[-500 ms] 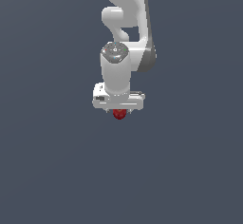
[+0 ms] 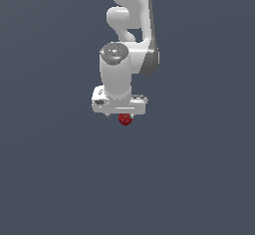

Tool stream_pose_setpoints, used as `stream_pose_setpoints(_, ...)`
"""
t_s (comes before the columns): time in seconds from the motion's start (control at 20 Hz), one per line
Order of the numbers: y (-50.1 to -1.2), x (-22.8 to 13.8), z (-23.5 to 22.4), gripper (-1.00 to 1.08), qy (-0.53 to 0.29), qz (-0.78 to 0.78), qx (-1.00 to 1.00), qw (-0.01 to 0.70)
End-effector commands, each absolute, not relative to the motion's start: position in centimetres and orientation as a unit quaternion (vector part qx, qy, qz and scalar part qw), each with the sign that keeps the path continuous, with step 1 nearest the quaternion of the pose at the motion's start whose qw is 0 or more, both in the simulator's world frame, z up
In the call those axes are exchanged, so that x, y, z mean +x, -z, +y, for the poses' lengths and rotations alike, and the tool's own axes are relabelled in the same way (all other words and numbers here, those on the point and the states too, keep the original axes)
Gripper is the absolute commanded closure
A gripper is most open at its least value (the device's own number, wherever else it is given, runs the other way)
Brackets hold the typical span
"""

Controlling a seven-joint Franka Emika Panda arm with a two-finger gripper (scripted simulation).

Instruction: Pick up the object and move it to a goal position.

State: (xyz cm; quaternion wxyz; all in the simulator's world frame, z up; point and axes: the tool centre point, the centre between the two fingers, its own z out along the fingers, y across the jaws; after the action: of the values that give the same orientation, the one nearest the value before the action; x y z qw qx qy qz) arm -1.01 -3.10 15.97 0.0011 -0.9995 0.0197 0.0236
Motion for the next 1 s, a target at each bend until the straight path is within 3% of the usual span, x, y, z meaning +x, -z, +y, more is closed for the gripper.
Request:
stream_pose_setpoints(0.0, -16.1, -1.0, -3.5, -0.92, -0.025, 0.019, -1.0, 0.0)
stream_pose_setpoints(0.95, -13.6, -3.3, -2.3, -0.92, -0.016, 0.123, -0.992, 0.0)
